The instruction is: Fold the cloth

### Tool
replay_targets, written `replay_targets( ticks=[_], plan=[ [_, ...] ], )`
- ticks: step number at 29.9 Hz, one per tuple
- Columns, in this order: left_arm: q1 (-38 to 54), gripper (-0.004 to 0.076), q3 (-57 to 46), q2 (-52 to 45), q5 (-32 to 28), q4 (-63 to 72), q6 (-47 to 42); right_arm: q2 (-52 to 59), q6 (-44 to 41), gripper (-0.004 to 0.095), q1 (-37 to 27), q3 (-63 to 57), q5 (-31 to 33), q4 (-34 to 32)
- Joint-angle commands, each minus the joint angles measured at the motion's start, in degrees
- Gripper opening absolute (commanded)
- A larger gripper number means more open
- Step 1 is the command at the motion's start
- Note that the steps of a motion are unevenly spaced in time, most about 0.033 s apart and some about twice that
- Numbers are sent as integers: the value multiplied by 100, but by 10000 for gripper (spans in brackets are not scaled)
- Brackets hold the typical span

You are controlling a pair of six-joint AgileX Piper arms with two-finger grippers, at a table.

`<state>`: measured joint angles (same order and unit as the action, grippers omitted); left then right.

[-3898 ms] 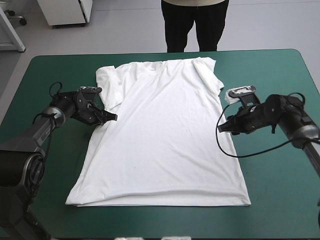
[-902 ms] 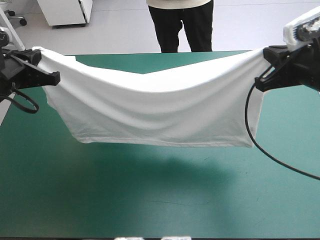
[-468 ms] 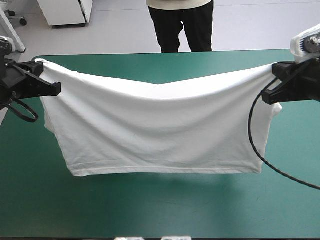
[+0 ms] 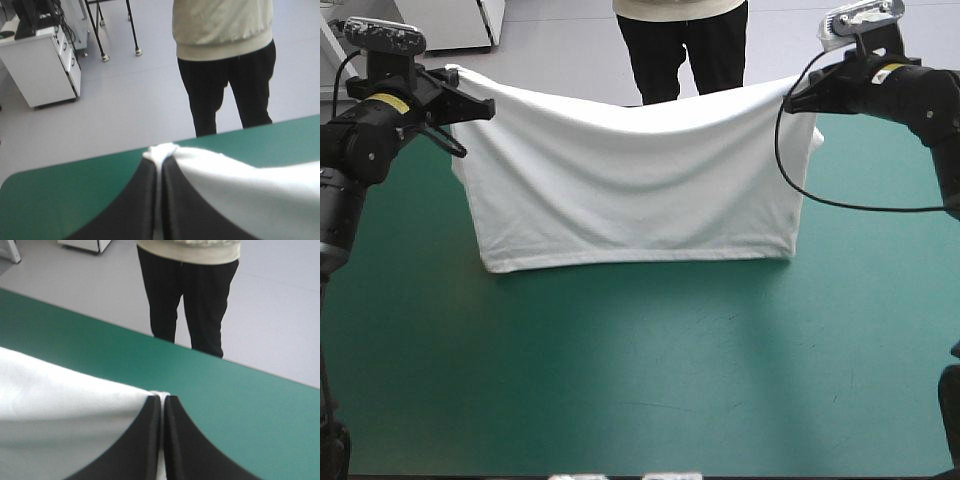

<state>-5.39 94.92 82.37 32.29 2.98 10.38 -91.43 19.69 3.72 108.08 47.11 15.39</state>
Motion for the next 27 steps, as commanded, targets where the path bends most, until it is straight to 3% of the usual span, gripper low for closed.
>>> replay_targets(
  ticks=[1, 5, 8, 10, 14, 18, 27],
  plan=[
    [-19, -9, 516, 189, -1297, 14, -27, -104, 68, -18, -94, 726, -1122, 260],
    [-19, -9, 1001, 548, -1626, 14, -27, -467, 97, -17, -94, 1478, -1134, 400],
    [-19, -9, 1322, 781, -1532, 14, -27, -663, 154, -17, -94, 1766, -868, 510],
    [-19, -9, 1340, 907, -1272, 14, -27, -776, 154, -17, -94, 1770, -556, 510],
    [-19, -9, 1308, 1275, -186, 14, -72, -1124, 377, -17, -94, 1443, 168, 510],
    [-19, -9, 941, 1653, 562, 112, -215, -1314, 391, -17, -94, 685, 252, 589],
    [-19, -9, -373, 1569, 1105, 652, 20, -1001, 537, -17, -94, -1022, 451, 759]
  ],
)
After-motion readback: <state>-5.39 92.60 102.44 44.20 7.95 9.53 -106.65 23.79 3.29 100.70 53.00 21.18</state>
